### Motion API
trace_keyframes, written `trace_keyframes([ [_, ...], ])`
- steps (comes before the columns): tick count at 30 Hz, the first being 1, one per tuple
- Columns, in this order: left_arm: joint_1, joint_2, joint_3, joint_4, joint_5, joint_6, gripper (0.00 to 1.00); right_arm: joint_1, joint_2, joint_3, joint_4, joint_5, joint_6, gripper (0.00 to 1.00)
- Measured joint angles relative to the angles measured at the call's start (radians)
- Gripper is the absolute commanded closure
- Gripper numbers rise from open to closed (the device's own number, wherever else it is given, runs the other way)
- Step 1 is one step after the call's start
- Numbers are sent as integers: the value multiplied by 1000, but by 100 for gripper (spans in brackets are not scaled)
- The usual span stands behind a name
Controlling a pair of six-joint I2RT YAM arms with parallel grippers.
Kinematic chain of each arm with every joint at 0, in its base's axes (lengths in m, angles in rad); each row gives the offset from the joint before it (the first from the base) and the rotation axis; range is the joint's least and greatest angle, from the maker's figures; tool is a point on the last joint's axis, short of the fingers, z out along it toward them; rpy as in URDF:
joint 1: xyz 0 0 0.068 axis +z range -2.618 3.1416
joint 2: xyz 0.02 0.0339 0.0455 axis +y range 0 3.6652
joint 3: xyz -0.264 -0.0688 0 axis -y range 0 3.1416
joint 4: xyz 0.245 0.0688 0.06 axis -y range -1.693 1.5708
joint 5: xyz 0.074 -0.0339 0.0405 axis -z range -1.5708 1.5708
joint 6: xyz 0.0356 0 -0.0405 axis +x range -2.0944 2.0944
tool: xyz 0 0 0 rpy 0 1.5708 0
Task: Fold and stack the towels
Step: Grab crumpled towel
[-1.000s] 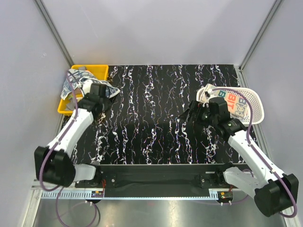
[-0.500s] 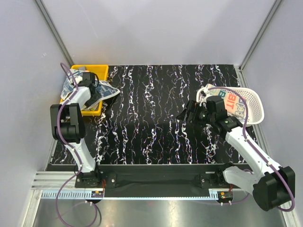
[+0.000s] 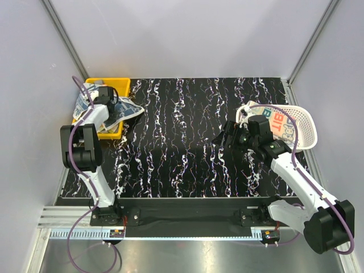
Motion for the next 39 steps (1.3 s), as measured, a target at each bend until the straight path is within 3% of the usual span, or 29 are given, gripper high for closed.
trace_keyframes([
  [5, 0, -16, -11, 3, 43, 1, 100, 0, 0, -2, 1, 0, 0, 0],
  [15, -29, -128, -18, 0, 105, 8, 100, 0, 1, -25, 6, -8, 0, 0],
  [16, -35, -131, -18, 0, 108, 9, 98, 0, 1, -26, 7, -8, -1, 0],
  [17, -41, -132, -18, -2, 111, 11, 89, 0, 1, -26, 7, -8, -2, 0],
  [18, -47, -132, -17, -4, 113, 17, 66, 0, 1, -27, 7, -8, -3, 0],
  [21, -63, -131, -17, -13, 114, 22, 43, 0, 2, -27, 8, -14, -3, 0],
  [25, -71, -132, -39, 12, 115, 10, 34, 0, 2, -30, 8, -23, -6, 0],
  [30, -69, -92, -50, 24, 114, 9, 38, 0, 3, -33, 8, -26, -8, 0],
  [33, -69, -36, -35, 23, 110, 9, 49, 0, 5, -34, 8, -27, -10, 0],
  [36, -66, 6, -15, 15, 100, 14, 68, 0, 6, -34, 8, -29, -10, 0],
  [39, -69, 8, -2, 24, 106, 26, 72, 0, 6, -34, 8, -30, -11, 0],
])
